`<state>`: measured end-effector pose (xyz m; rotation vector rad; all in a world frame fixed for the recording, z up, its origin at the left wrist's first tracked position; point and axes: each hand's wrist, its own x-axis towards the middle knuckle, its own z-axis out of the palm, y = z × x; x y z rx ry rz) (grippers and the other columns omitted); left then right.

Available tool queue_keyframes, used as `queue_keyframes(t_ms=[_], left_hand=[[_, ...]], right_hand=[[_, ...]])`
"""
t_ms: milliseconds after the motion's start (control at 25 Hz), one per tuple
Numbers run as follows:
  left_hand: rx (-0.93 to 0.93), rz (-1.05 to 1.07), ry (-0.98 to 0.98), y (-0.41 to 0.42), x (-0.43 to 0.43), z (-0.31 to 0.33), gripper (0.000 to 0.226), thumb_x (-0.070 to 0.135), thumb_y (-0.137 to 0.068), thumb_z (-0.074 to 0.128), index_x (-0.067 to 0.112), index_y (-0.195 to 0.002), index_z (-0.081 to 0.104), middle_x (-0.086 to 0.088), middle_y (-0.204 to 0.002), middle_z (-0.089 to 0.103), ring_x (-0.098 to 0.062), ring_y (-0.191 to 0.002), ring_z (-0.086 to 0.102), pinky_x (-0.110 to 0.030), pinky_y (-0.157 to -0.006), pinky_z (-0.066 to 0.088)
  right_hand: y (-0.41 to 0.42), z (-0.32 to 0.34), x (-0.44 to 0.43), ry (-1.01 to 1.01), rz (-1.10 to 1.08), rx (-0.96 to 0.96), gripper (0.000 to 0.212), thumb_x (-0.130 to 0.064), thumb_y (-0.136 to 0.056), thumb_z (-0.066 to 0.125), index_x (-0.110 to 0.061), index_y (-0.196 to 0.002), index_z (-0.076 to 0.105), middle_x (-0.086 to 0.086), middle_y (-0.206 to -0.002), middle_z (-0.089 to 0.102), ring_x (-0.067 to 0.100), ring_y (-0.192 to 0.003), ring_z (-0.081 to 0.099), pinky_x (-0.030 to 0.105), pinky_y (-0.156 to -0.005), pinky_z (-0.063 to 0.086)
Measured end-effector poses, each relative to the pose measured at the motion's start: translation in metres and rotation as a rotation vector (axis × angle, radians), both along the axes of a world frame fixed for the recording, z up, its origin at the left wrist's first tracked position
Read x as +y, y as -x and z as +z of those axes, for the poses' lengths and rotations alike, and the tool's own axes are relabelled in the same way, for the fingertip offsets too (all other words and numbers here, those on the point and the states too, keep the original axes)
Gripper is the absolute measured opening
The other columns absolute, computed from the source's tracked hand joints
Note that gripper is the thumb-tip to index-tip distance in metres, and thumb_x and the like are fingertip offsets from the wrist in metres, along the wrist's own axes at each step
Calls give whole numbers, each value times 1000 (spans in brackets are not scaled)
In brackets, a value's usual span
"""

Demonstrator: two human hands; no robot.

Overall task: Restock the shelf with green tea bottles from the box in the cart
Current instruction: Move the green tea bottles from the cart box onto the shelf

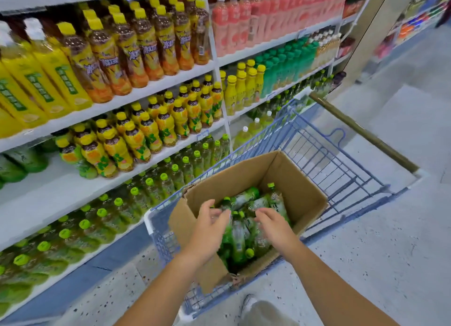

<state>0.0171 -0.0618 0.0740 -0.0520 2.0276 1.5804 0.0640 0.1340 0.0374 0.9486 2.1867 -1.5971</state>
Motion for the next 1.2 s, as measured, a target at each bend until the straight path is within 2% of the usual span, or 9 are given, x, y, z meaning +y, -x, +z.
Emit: queue_keyframes(t_ms=[160, 320, 520, 640, 720, 880, 1040, 1120, 1200], left_hand=[[-24, -1, 67, 22, 61, -14, 62, 56, -96, 54, 33, -149, 31, 12, -128, 55, -4, -112, 56, -31, -89, 46], [-87, -78, 146, 45, 96, -43, 67, 60, -95, 52, 26, -150, 36, 9, -138, 52, -5, -116, 55, -25, -86, 43], [-187, -164, 336, 80, 112, -121, 76, 66, -93, 48, 24, -154, 33, 4, -152, 44, -17, -134, 47, -44, -112, 39], [-231, -182, 503, 94, 117, -173, 74, 58, -90, 51, 19, -151, 37, -3, -147, 50, -25, -128, 52, -43, -103, 44], [-222, -189, 636, 98, 121, -203, 68, 50, -89, 58, 14, -144, 42, -9, -140, 53, -31, -123, 53, -42, -99, 46], [-231, -287, 838, 92, 129, -245, 71, 45, -90, 67, 7, -140, 35, -16, -139, 46, -36, -127, 48, -43, -98, 45], [-97, -613, 1140, 93, 142, -263, 76, 41, -95, 64, -4, -146, 31, -22, -136, 42, -32, -118, 57, -34, -82, 49], [15, -736, 1230, 95, 145, -268, 70, 29, -96, 64, -11, -144, 32, -22, -134, 48, -29, -121, 55, -32, -83, 52], [56, -724, 1243, 102, 144, -277, 63, 14, -94, 64, -13, -142, 34, -21, -134, 54, -30, -122, 59, -34, -86, 54]], right_hand=[[19, -24, 62, -12, 60, -36, 41, -45, -101, 48, -23, -135, 54, -3, -127, 59, 17, -115, 57, 39, -102, 45], [33, -53, 96, -14, 34, -97, 42, -45, -100, 49, -20, -133, 56, -5, -120, 62, 17, -112, 59, 41, -102, 46], [45, -107, 119, -108, 42, -164, 47, -46, -100, 46, -19, -139, 52, -10, -112, 56, 12, -102, 52, 30, -88, 36], [57, -140, 131, -199, 40, -214, 49, -42, -101, 47, -13, -140, 49, 5, -127, 60, 22, -106, 57, 33, -85, 39], [70, -160, 144, -262, 16, -251, 44, -37, -99, 51, -10, -134, 50, 10, -126, 59, 26, -98, 57, 37, -81, 44], [94, -202, 172, -376, -6, -441, 61, -43, -91, 57, -6, -136, 41, 15, -131, 52, 35, -117, 54, 43, -97, 47], [114, -236, 190, -353, 25, -558, 72, -42, -88, 65, -2, -142, 37, 18, -136, 51, 36, -122, 52, 32, -84, 40], [119, -249, 193, -354, 55, -574, 69, -37, -86, 70, -2, -139, 42, 18, -133, 55, 35, -119, 54, 32, -85, 42], [120, -260, 193, -409, 86, -576, 68, -35, -84, 73, -2, -136, 43, 18, -131, 55, 36, -119, 55, 35, -89, 44]])
